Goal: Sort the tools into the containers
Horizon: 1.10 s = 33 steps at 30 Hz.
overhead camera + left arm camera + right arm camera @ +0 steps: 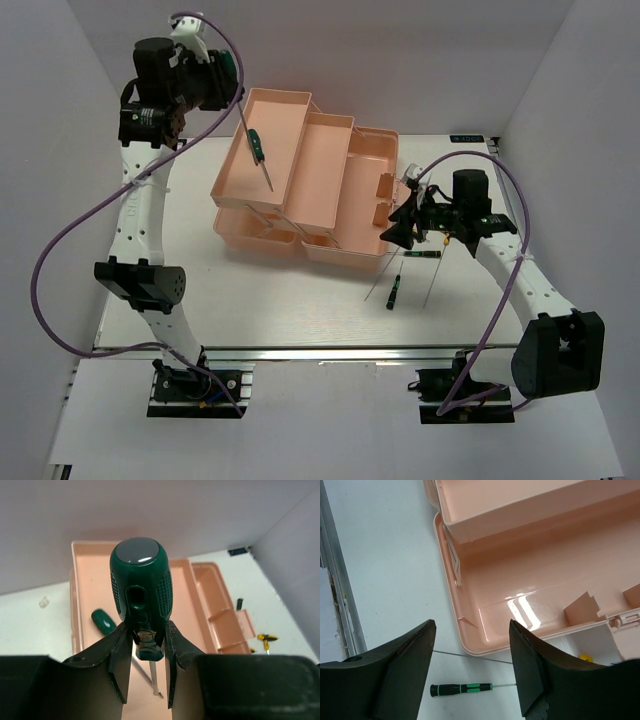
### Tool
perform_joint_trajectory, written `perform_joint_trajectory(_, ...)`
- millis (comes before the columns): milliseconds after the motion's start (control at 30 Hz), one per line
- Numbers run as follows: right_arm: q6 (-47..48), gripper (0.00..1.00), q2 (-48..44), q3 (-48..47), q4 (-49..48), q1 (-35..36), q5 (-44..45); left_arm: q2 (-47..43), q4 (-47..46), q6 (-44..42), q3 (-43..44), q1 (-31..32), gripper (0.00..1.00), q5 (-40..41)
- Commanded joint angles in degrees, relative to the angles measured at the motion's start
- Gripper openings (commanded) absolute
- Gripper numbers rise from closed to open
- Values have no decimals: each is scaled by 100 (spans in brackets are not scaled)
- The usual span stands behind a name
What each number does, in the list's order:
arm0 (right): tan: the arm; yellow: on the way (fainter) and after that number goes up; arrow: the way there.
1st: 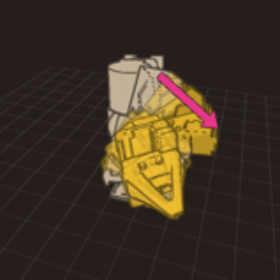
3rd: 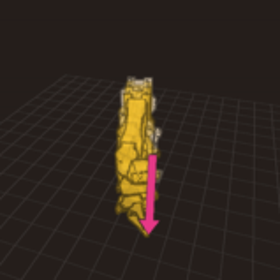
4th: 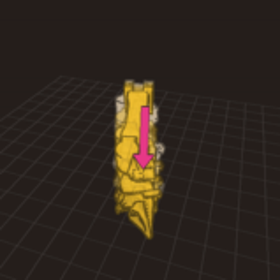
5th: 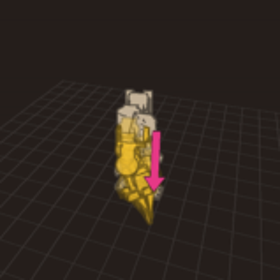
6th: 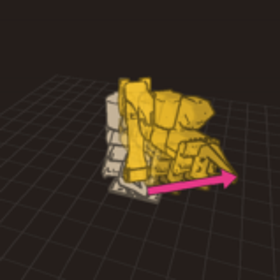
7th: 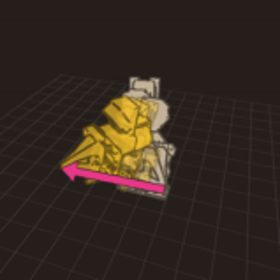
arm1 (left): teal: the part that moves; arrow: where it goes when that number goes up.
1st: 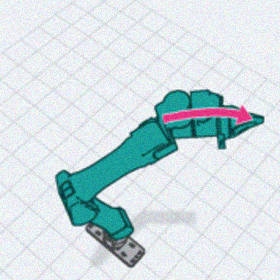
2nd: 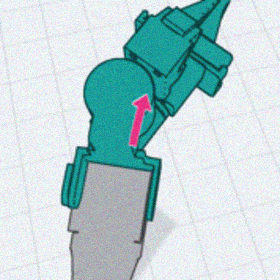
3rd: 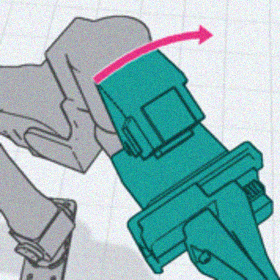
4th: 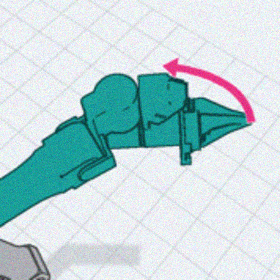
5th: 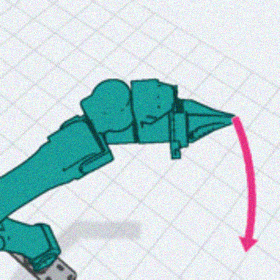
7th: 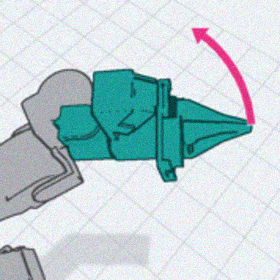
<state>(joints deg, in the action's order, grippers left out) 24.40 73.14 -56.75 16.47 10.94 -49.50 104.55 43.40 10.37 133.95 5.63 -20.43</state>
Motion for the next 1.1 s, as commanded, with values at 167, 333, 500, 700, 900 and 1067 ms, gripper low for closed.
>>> perform_joint_trajectory(167,-94,66,-72,112,-109,-39,-16,153,687,-545,-27,448,0,996)
perform_joint_trajectory(333,-146,66,-28,138,-161,-39,-34,381,723,-650,-132,676,0,1356)
perform_joint_trajectory(500,-155,67,-28,173,-188,-39,-8,846,802,-703,34,957,23,1875)
perform_joint_trajectory(700,-338,78,-28,182,-267,-39,395,1129,776,-633,316,1045,60,2271)
perform_joint_trajectory(900,-1331,82,-20,112,-645,-74,1528,936,653,-519,246,1054,68,2315)
perform_joint_trajectory(1067,-2658,75,155,-168,-742,-459,2585,-88,-66,-150,-569,1054,34,2052)
